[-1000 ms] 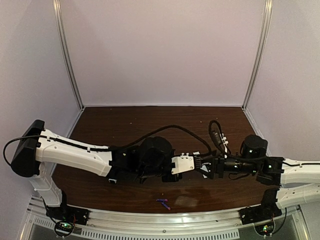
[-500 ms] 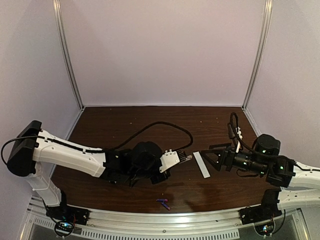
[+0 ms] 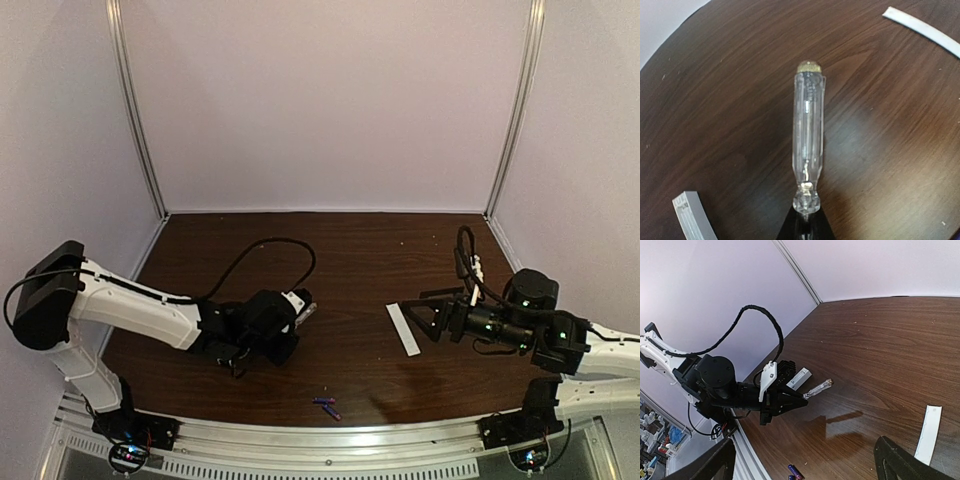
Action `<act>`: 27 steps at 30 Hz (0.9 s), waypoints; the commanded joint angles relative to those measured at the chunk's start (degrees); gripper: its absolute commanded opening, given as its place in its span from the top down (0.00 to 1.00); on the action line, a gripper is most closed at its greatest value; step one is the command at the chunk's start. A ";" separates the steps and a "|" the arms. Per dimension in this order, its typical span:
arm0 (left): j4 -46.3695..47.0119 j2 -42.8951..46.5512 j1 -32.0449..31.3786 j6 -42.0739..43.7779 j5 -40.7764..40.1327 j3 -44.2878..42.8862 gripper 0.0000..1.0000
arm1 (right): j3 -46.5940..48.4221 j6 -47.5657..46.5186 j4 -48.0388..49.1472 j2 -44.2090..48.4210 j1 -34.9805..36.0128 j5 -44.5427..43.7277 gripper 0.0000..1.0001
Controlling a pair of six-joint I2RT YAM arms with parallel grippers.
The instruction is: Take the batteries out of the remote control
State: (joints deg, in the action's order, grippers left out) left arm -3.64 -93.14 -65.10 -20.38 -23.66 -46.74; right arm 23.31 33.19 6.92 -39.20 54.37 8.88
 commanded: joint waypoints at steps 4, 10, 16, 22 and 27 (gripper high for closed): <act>-1.19 0.42 1.34 -11.82 -3.45 2.98 1.00 | -0.28 -0.05 -0.55 0.00 0.30 -1.14 0.02; -0.63 -1.08 2.33 -14.50 -2.89 4.19 1.00 | -0.20 -0.03 -0.76 0.09 0.32 -0.87 0.02; 0.31 -2.65 2.35 -15.62 -3.06 5.16 0.96 | -0.20 0.04 -0.94 0.38 0.30 -0.86 0.01; 0.74 -3.13 2.35 -16.08 -3.20 5.94 0.87 | -0.20 0.03 -0.85 0.20 0.34 -0.89 0.00; 0.65 -2.92 2.39 -16.31 -3.96 6.14 0.68 | -0.24 -0.05 -0.85 0.19 0.34 -0.79 0.00</act>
State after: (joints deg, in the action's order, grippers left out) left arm -4.40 -95.48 -63.05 -35.75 -26.17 -41.34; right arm 23.31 33.19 6.61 -39.27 54.37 8.88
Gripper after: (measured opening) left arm 0.271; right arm 0.995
